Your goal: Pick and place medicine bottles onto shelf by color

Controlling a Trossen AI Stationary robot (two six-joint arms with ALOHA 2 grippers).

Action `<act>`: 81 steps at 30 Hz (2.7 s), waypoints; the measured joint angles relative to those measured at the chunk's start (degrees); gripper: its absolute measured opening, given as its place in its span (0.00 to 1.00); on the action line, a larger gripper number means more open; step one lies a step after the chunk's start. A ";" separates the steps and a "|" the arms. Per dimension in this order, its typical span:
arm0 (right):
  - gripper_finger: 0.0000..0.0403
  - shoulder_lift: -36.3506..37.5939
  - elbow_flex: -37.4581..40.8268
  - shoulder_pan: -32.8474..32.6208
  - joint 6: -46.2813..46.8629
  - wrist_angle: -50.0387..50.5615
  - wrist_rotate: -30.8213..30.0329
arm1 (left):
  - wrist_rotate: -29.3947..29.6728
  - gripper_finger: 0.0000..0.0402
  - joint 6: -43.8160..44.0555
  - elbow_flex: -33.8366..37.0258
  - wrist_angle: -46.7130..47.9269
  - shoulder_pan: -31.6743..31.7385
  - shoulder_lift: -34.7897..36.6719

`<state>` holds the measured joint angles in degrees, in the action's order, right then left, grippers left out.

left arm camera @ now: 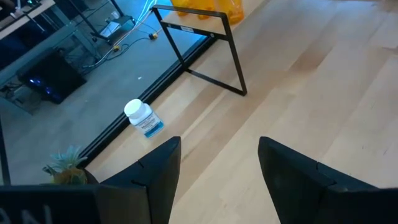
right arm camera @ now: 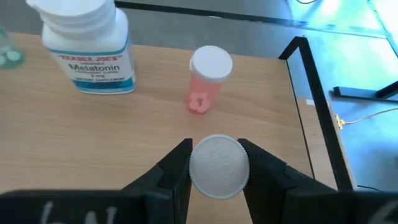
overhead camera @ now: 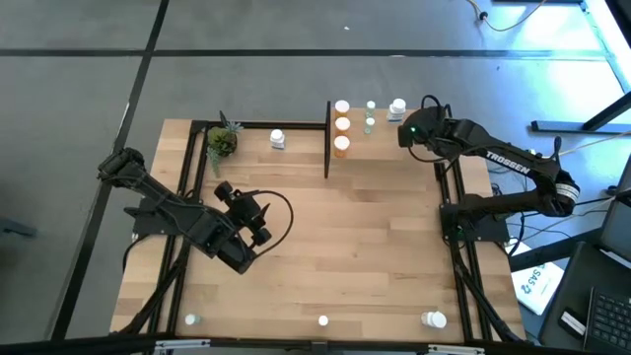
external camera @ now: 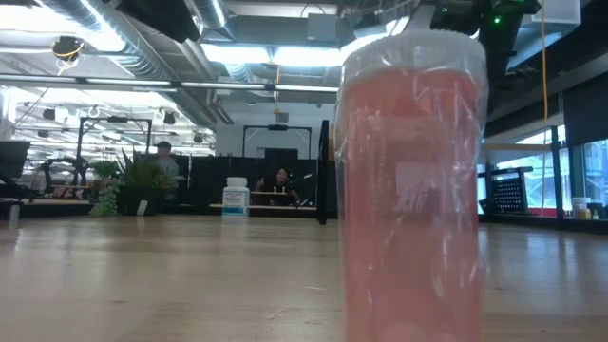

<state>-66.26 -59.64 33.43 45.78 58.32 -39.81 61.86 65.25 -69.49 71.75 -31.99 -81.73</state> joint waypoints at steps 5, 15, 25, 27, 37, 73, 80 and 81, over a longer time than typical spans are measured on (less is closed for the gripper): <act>0.30 -0.59 0.00 -0.04 -0.92 -0.63 0.87 | -0.03 0.52 0.00 0.00 0.00 0.00 0.00; 0.30 -2.29 0.00 -0.04 -2.57 -3.33 0.95 | -0.29 0.52 0.00 0.00 0.00 0.00 0.00; 0.30 -2.32 0.00 -0.02 -0.97 -2.46 2.54 | -2.40 0.52 -1.16 0.00 0.00 0.00 0.00; 0.30 -2.32 0.00 0.00 -0.92 -2.38 2.51 | -2.42 0.52 -1.17 0.00 0.00 0.00 0.00; 0.30 -2.32 0.00 0.00 -0.86 -2.29 2.40 | -2.40 0.52 -1.29 0.00 -0.01 0.00 0.00; 0.30 -2.38 0.00 0.59 2.10 -2.31 2.37 | -2.50 0.52 -1.27 0.00 -0.02 0.00 0.00; 0.30 -2.54 0.00 0.59 1.91 -2.31 2.84 | -2.63 0.52 -1.27 0.00 -0.02 0.00 0.00; 0.30 -2.54 0.00 0.59 1.90 -2.31 2.84 | -2.64 0.52 -1.27 0.00 -0.02 0.00 0.00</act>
<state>-68.79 -59.64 34.02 47.68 56.01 -36.97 59.22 63.99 -69.49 71.72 -31.99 -81.73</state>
